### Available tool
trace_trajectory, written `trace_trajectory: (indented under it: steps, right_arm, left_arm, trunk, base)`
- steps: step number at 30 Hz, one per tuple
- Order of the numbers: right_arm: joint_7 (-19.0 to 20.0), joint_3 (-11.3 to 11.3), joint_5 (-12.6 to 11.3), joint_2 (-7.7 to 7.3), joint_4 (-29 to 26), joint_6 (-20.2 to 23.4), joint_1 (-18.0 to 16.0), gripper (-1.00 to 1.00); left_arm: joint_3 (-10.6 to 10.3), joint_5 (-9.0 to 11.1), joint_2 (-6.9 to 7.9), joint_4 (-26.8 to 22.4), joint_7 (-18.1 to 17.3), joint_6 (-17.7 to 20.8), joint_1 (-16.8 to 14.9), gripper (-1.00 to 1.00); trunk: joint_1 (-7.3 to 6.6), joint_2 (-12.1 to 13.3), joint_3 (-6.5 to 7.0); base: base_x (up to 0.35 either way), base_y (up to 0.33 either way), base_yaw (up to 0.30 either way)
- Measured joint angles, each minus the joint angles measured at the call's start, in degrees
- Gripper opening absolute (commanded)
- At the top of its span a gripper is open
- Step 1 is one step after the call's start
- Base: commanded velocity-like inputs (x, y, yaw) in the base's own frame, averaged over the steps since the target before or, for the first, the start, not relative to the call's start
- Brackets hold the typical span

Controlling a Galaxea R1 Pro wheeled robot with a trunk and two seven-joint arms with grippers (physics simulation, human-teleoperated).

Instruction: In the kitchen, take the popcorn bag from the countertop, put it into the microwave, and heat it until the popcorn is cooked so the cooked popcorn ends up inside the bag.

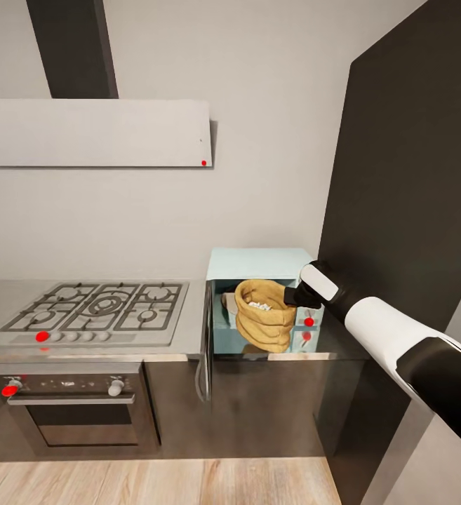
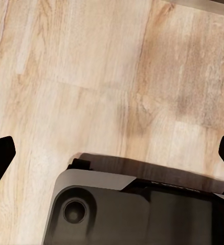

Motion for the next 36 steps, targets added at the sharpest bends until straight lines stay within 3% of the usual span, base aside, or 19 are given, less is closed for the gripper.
trace_trajectory:
  steps: [5,22,36]
  right_arm:
    - [0.00,0.00,0.05,0.02,0.00,-0.08,0.03,-1.00]
    - [0.09,-0.05,-0.05,0.00,-0.04,-0.63,0.11,-1.00]
    - [0.08,0.05,0.03,-0.02,0.02,-0.27,0.15,-1.00]
  left_arm:
    - [-0.34,-0.10,-0.11,-0.05,0.00,0.00,0.08,1.00]
    - [-0.23,-0.07,-0.13,-0.02,0.00,-0.01,0.03,1.00]
    - [-0.14,-0.04,0.00,-0.03,0.00,-0.01,0.02,1.00]
  trunk:
    - [0.00,0.00,0.00]
    - [3.73,-6.71,-2.94]
    - [3.73,-6.72,-2.96]
  base:
    - [0.000,0.000,0.000]
    - [0.000,0.000,0.000]
    - [0.080,0.000,0.000]
